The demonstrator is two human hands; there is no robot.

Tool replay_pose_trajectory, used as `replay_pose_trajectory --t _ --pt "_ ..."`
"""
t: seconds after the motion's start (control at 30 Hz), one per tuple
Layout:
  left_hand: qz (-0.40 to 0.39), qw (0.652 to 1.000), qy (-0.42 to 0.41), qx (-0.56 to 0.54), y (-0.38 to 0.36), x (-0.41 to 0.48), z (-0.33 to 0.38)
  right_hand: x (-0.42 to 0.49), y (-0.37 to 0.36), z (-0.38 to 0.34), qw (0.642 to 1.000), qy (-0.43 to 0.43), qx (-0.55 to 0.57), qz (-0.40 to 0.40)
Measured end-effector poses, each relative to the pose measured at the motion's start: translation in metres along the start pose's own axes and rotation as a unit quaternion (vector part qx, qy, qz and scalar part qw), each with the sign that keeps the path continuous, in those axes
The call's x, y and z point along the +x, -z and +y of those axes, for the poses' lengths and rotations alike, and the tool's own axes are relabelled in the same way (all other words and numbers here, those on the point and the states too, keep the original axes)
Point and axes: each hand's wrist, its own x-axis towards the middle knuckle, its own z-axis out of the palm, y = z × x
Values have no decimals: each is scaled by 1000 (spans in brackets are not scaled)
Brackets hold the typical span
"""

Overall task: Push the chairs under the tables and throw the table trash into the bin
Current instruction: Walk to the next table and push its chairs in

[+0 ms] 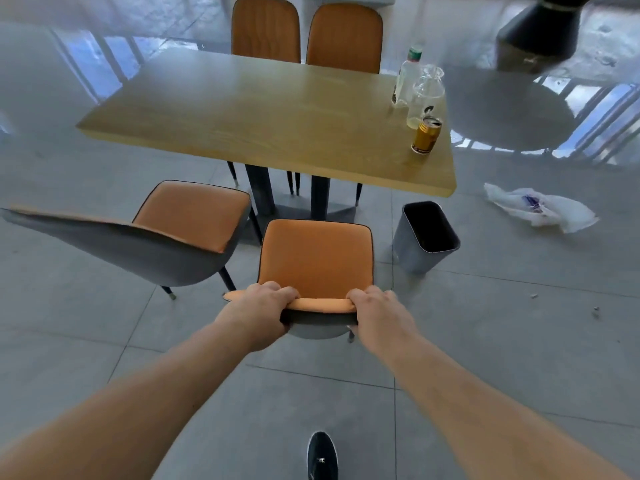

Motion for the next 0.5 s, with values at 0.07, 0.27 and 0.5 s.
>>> replay_pose_trajectory --t 0.07,0.27,0.5 --pt "-18 1000 -3 3 19 23 -12 23 9 -8 1000 -12 8 -6" --pt "-49 998 -29 3 57 63 -48 74 22 -34 999 -49 12 -17" --pt "-50 994 -81 -56 83 72 -103 99 32 -91 982 -149 -78 -88"
